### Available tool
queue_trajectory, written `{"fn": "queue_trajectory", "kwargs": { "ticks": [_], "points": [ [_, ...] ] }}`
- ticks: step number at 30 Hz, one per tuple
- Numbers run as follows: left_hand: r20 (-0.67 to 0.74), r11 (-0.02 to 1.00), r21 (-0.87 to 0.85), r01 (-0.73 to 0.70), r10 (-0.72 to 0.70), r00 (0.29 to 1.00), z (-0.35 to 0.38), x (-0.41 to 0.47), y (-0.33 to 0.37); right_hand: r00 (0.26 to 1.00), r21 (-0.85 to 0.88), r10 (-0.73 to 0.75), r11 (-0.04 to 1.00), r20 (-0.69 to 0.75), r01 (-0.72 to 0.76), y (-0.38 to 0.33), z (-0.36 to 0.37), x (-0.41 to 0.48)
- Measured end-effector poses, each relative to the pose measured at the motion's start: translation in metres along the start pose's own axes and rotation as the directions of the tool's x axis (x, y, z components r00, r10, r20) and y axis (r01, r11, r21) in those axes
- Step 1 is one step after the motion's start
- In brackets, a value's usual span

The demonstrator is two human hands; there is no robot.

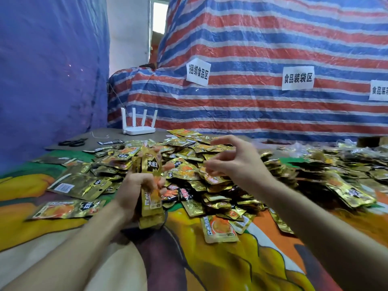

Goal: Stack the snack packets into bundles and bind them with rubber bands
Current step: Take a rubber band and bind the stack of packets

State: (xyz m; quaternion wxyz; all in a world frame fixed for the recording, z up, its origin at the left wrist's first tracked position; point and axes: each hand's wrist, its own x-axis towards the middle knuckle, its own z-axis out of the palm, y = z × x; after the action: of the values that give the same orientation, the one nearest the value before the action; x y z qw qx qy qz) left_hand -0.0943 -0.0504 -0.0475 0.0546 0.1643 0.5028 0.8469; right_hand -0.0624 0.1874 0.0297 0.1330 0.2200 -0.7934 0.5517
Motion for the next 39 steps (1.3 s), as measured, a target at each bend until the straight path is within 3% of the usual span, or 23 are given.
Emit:
{"fn": "queue_trajectory", "kwargs": {
  "ticks": [3, 6, 12, 17, 20, 22, 23, 25, 27, 30, 32, 36, 39],
  "points": [
    [-0.008, 0.995, 0.000, 0.100, -0.100, 0.995, 0.002, -0.002, 0.002, 1.000, 0.119, -0.011, 0.993, -0.014, 0.012, 0.011, 0.051, 0.017],
    [-0.123, 0.987, 0.131, 0.093, -0.077, 0.989, 0.003, -0.003, 0.001, 0.999, 0.192, 0.006, 0.981, -0.042, 0.002, 0.022, 0.084, 0.029],
    [-0.260, 0.985, 0.147, 0.087, -0.047, 0.965, -0.007, 0.004, 0.001, 0.993, -0.020, -0.079, 0.997, -0.087, 0.078, 0.048, 0.093, 0.034],
    [-0.118, 0.985, 0.006, 0.171, -0.169, 0.978, -0.005, 0.001, 0.007, 0.991, -0.122, -0.123, 0.986, -0.059, 0.116, 0.058, 0.087, 0.035],
    [0.031, 0.975, -0.068, 0.210, -0.208, 0.978, -0.005, -0.003, 0.009, 0.999, -0.148, -0.036, 0.988, 0.034, 0.041, 0.061, 0.084, 0.036],
    [0.102, 0.969, -0.139, 0.202, -0.189, 0.977, -0.006, -0.005, 0.013, 0.986, -0.062, 0.067, 0.996, 0.150, -0.058, 0.061, 0.081, 0.037],
    [0.117, 0.967, -0.169, 0.189, -0.170, 0.978, -0.007, -0.005, 0.016, 0.972, 0.069, 0.106, 0.990, 0.210, -0.123, 0.059, 0.079, 0.037],
    [0.106, 0.964, -0.217, 0.152, -0.131, 0.986, -0.008, -0.005, 0.019, 0.940, 0.427, 0.124, 0.867, 0.317, -0.258, 0.054, 0.073, 0.037],
    [0.108, 0.962, -0.224, 0.153, -0.132, 0.985, -0.008, -0.005, 0.021, 0.918, 0.673, 0.080, 0.656, 0.388, -0.341, 0.048, 0.067, 0.036],
    [0.170, 0.968, -0.142, 0.208, -0.184, 0.968, -0.004, -0.009, 0.019, 0.922, 0.835, 0.017, 0.418, 0.387, -0.358, 0.041, 0.062, 0.035],
    [0.193, 0.963, -0.120, 0.239, -0.214, 0.958, -0.002, -0.010, 0.017, 0.939, 0.871, 0.005, 0.373, 0.344, -0.321, 0.041, 0.063, 0.036],
    [0.134, 0.963, -0.067, 0.263, -0.252, 0.958, -0.002, -0.010, 0.017, 0.940, 0.788, 0.027, 0.537, 0.341, -0.301, 0.043, 0.070, 0.036],
    [-0.011, 0.965, -0.022, 0.263, -0.263, 0.965, -0.004, -0.007, 0.013, 0.935, 0.701, 0.057, 0.646, 0.351, -0.303, 0.044, 0.077, 0.033]
  ]
}}
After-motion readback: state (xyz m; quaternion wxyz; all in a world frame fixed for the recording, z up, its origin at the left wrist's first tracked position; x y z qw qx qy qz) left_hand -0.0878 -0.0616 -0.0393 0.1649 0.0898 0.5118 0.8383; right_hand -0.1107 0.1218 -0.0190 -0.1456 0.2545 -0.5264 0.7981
